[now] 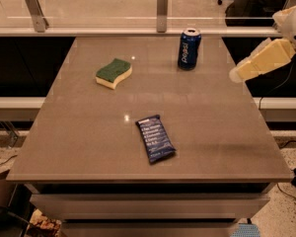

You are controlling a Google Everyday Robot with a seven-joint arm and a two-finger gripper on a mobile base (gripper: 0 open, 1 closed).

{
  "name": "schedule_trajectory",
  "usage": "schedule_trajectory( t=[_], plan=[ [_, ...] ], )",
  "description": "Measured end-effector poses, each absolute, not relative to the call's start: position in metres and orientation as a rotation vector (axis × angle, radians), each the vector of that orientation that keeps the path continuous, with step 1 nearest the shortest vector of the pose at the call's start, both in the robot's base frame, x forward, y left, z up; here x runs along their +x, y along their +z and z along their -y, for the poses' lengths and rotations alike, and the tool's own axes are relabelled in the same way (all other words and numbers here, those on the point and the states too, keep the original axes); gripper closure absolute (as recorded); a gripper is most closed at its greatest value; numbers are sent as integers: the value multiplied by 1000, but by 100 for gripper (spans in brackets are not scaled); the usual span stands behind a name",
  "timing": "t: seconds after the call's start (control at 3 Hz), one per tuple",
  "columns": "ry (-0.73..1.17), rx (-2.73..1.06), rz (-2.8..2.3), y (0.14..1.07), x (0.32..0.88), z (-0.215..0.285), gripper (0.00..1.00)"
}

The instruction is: Pick pepsi can

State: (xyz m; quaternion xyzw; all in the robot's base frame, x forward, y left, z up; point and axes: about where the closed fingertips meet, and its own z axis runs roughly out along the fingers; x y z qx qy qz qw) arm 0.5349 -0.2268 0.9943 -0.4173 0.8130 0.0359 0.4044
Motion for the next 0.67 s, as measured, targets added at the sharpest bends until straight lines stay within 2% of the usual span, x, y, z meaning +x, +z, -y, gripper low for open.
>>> schedule_trajectory(
  t=[0.67],
  plan=[
    [129, -902, -2045, 974, 558, 209, 0]
  ],
)
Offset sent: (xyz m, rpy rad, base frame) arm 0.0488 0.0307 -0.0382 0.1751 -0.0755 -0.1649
